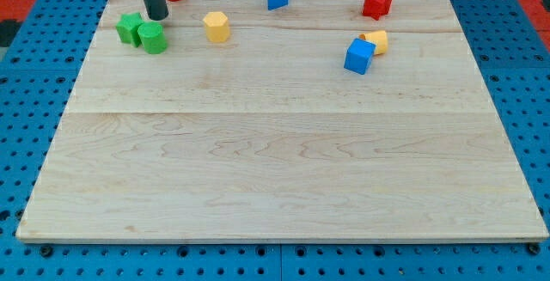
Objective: Move the green blocks slightly down
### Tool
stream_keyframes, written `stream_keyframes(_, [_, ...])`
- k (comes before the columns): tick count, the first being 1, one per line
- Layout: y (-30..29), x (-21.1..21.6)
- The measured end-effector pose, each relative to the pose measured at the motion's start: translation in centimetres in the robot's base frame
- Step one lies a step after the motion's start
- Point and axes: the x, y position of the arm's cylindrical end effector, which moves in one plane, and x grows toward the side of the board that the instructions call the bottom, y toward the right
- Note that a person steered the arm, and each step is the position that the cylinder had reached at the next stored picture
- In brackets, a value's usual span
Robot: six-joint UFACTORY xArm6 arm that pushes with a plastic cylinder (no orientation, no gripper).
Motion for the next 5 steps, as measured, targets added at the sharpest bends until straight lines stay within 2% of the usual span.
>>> stream_keyframes(1, [-1.6,-0.4])
stream_keyframes(2, [-6.4,-0.4])
stream_keyframes(3, [-5.4,3.2])
stream_keyframes(5, [5.5,10.1])
